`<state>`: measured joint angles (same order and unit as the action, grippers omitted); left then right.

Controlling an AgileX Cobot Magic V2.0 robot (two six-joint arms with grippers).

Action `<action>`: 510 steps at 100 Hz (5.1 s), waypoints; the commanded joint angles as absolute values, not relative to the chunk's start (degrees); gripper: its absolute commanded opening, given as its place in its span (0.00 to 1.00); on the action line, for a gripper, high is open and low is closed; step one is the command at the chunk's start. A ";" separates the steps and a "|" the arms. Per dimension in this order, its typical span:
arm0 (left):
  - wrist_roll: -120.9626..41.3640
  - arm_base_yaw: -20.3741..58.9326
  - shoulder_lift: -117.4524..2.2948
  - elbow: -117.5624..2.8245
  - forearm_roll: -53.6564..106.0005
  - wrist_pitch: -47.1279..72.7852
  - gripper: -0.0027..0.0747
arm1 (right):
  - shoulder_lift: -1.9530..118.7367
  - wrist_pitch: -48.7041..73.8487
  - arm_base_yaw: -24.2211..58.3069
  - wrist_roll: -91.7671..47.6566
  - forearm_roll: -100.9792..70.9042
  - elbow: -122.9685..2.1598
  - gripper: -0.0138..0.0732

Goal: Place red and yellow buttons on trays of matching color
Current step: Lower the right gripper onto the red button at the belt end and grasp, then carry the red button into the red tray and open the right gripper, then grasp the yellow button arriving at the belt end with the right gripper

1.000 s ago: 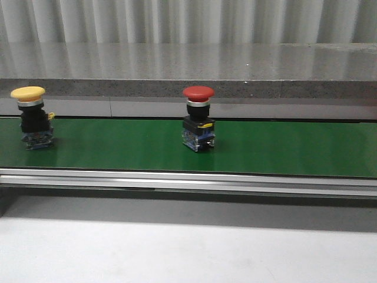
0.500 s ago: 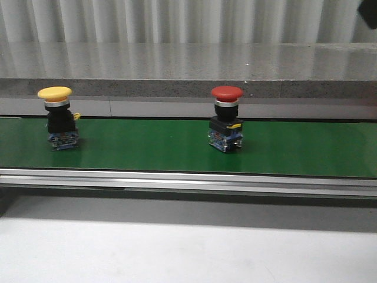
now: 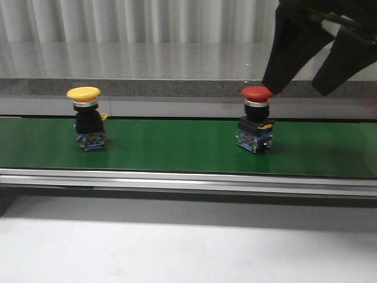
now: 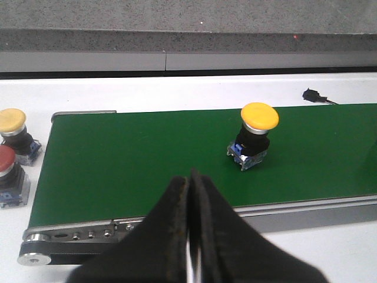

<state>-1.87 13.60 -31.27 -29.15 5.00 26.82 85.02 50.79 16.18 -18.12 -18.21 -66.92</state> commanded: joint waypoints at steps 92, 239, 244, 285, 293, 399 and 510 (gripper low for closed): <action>-1.84 14.16 -31.38 -30.74 5.64 22.63 0.01 | 83.28 30.91 2.57 -13.17 -19.20 -69.80 0.21; -1.84 14.16 -31.38 -30.74 5.64 22.63 0.01 | 103.46 24.17 -35.12 -11.59 -23.30 -69.80 0.21; -1.84 14.16 -31.38 -30.74 5.64 22.63 0.01 | 103.88 24.17 -35.12 -11.59 -23.54 -69.80 0.22; -1.84 14.16 -31.38 -30.74 5.64 22.63 0.01 | 101.42 25.00 -35.12 -11.64 -24.83 -69.62 0.91; -1.84 14.16 -31.38 -30.74 5.64 22.63 0.01 | 98.59 24.66 -35.12 -11.64 -24.77 -68.42 0.90; -1.84 14.16 -31.38 -30.74 5.64 22.63 0.01 | 63.71 48.35 -13.23 -11.68 -24.95 -57.06 0.90; -1.84 14.16 -31.38 -30.74 5.64 22.63 0.01 | 81.07 39.26 -4.40 -18.22 -24.20 -57.24 0.36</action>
